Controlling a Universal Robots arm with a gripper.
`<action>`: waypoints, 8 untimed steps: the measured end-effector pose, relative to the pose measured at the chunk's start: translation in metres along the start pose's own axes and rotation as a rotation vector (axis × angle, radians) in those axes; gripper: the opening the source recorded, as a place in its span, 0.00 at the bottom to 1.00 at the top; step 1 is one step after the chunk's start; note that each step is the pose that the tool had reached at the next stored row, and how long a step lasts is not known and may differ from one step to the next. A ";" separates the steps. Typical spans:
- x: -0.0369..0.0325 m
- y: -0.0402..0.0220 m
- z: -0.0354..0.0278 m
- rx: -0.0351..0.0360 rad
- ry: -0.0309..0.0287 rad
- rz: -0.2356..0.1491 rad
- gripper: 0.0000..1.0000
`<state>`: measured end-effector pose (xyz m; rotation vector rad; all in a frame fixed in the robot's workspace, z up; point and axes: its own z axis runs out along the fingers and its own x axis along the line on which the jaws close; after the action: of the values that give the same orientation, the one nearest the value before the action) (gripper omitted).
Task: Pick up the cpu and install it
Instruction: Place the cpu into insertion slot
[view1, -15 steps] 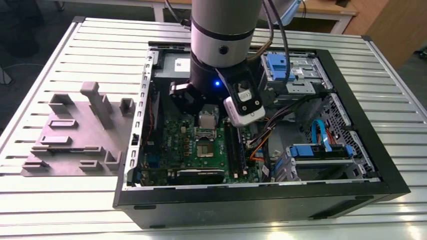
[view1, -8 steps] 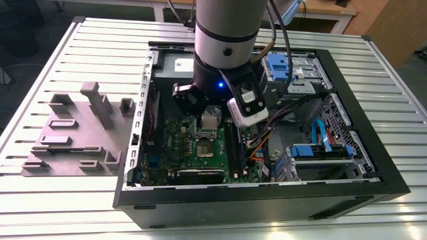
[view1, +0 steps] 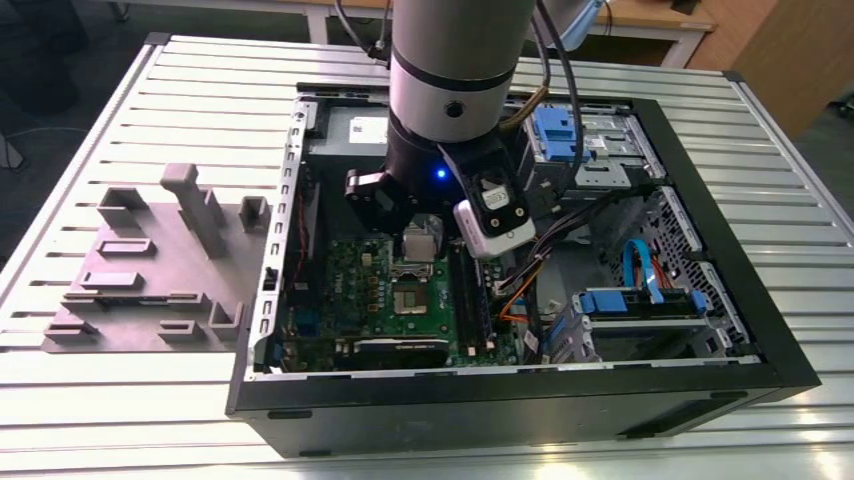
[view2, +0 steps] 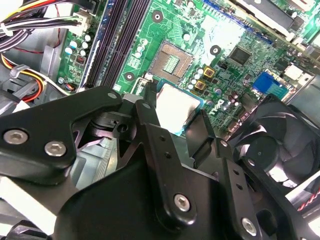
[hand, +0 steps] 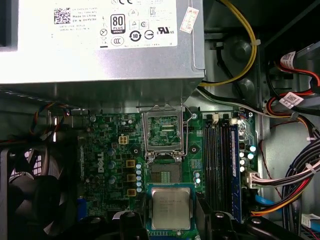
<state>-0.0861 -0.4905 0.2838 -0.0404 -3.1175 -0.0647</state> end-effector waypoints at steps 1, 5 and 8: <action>0.0000 0.0000 0.0000 0.0000 0.0000 0.000 0.47; 0.0000 0.0000 0.0001 0.0000 0.0000 0.000 0.47; -0.0001 0.0000 0.0012 -0.0007 -0.0003 0.000 0.47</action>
<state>-0.0861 -0.4904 0.2827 -0.0404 -3.1178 -0.0657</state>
